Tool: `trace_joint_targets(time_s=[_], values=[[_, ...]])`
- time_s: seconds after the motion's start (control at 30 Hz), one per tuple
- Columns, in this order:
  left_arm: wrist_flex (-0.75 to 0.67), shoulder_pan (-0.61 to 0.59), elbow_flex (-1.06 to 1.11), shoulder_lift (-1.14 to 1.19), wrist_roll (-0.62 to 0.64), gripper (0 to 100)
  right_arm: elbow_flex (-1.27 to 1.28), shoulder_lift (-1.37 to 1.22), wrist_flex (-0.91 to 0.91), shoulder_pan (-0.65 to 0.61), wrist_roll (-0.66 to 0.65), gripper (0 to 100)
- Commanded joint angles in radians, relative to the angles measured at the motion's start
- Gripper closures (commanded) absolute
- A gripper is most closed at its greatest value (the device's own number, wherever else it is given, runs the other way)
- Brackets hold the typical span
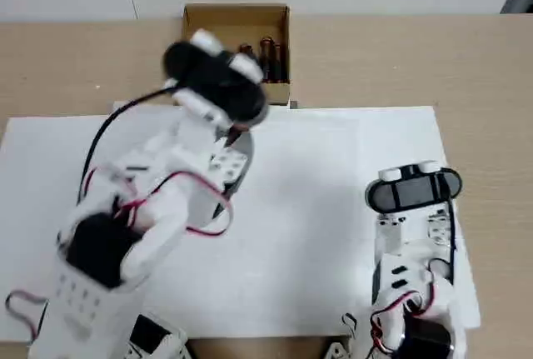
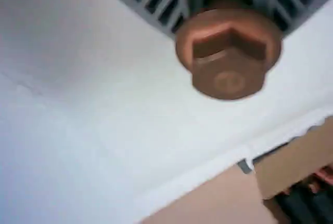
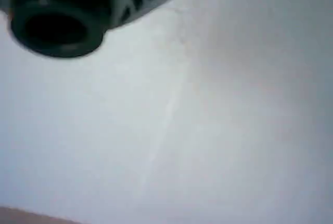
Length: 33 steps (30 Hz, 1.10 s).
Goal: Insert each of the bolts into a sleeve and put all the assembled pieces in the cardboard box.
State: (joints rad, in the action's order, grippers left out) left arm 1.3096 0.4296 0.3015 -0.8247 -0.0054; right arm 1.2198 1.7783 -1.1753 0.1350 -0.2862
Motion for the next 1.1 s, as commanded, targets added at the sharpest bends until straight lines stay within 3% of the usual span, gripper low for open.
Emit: trace_joint_targets(time_s=[0.0, 0.2, 0.37, 0.5, 0.83, 1.07], values=[[-0.112, -0.06, 0.136, -0.158, 0.009, 100, 0.006, 0.005, 0.025, -0.087, 0.092, 99.5], [-0.282, -0.172, 0.369, -0.348, 0.034, 100, 0.044, 0.005, 0.025, -0.216, 0.206, 99.5], [-0.344, -0.253, 0.526, -0.485, 0.213, 100, 0.091, 0.005, 0.093, -0.352, 0.229, 99.5], [-0.353, -0.253, 0.647, -0.609, 0.292, 100, 0.164, 0.005, 0.208, -0.441, 0.229, 99.5], [-0.572, -0.253, 1.063, -0.999, 0.493, 99, 0.315, 0.005, 0.377, -0.657, 0.229, 99.5], [-0.637, -0.235, 1.09, -0.98, 0.605, 99, 0.408, 0.005, 0.467, -0.789, 0.229, 99.5]])
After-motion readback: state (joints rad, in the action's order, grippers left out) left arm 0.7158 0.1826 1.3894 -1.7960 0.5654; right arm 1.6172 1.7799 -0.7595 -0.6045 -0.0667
